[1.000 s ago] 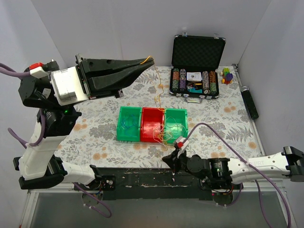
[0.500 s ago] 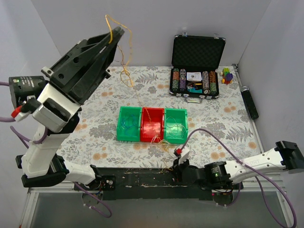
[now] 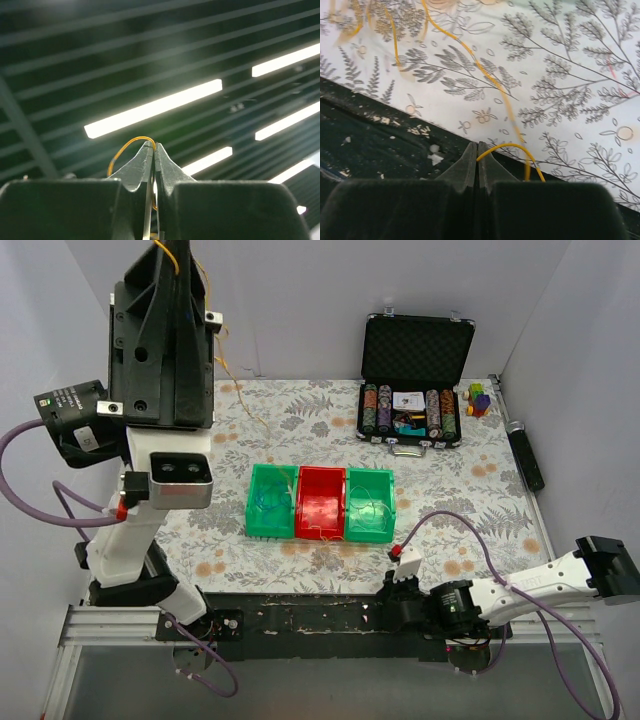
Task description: Untangle the cables
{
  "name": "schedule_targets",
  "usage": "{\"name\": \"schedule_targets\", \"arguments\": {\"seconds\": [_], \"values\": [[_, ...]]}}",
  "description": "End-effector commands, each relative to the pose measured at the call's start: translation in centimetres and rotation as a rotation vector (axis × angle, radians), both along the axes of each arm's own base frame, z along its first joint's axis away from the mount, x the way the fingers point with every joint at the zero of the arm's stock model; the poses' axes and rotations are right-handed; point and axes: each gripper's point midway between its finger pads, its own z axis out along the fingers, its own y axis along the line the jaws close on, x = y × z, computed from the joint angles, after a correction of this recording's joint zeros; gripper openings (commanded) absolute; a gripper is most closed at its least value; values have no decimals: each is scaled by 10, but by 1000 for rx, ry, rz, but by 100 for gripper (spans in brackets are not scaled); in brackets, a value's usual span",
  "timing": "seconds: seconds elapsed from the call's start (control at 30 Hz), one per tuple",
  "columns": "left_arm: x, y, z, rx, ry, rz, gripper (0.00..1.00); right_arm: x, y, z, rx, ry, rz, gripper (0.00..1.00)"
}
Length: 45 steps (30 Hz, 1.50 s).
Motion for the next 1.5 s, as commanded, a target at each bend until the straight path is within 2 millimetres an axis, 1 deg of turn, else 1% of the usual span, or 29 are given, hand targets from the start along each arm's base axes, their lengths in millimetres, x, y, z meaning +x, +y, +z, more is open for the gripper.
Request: {"name": "schedule_targets", "arguments": {"seconds": [0.0, 0.1, 0.13, 0.17, 0.23, 0.27, 0.3, 0.4, 0.43, 0.47, 0.5, 0.57, 0.6, 0.63, 0.67, 0.7, 0.77, 0.83, 0.93, 1.0, 1.13, 1.23, 1.3, 1.4, 1.47], "values": [[-23, 33, 20, -175, -161, 148, 0, -20, -9, -2, -31, 2, 27, 1], [-26, 35, 12, -129, -151, 157, 0, -20, -8, 2, -54, -15, 25, 1], [-23, 25, 5, -103, -160, 179, 0, -20, -9, 1, -65, -16, 20, 1], [-22, 23, 3, -107, -175, 201, 0, -20, -11, 0, -72, -11, 6, 1], [-26, 28, 9, -137, -196, 212, 0, -20, -16, -2, -86, 4, -15, 1], [-25, 26, 12, -140, -199, 211, 0, -20, -20, -4, -91, 14, -31, 1], [-28, 33, 17, -160, -202, 206, 0, -22, -20, -3, -90, 18, -28, 1], [-26, 33, 16, -160, -191, 215, 0, -26, -15, 4, -71, 17, -13, 1], [-26, 38, 15, -154, -167, 197, 0, -27, -13, 8, -66, 5, -5, 1], [-21, 32, 9, -118, -136, 178, 0, -29, -6, 16, -53, -15, 23, 1], [-21, 33, 5, -89, -106, 154, 0, -33, 3, 27, -38, -48, 70, 8], [-10, 16, -14, -5, -43, 121, 0, -40, 19, 51, -13, -113, 154, 27], [-7, 12, -23, 27, -22, 111, 0, -42, 26, 65, 2, -142, 175, 36], [4, -7, -40, 92, 13, 99, 0, -45, 31, 76, 14, -168, 201, 49], [7, -14, -51, 132, 33, 89, 0, -46, 36, 89, 25, -196, 218, 57], [10, -20, -60, 163, 47, 79, 0, -48, 41, 101, 37, -221, 235, 61], [14, -33, -80, 228, 65, 66, 0, -50, 48, 125, 63, -273, 259, 64], [14, -37, -91, 255, 73, 54, 0, -53, 55, 149, 92, -313, 288, 66], [19, -45, -102, 288, 91, 45, 0, -59, 64, 182, 134, -376, 332, 77], [20, -48, -104, 294, 100, 39, 0, -61, 69, 199, 160, -405, 357, 84], [22, -51, -105, 297, 103, 33, 0, -61, 79, 236, 242, -484, 383, 86], [23, -51, -106, 299, 110, 31, 0, -58, 83, 268, 308, -564, 398, 88], [24, -52, -106, 301, 111, 32, 0, -56, 84, 286, 350, -612, 409, 88], [24, -53, -107, 304, 110, 33, 0, -58, 86, 301, 402, -657, 441, 89], [25, -54, -107, 305, 109, 32, 0, -61, 89, 305, 407, -675, 466, 88]]}}
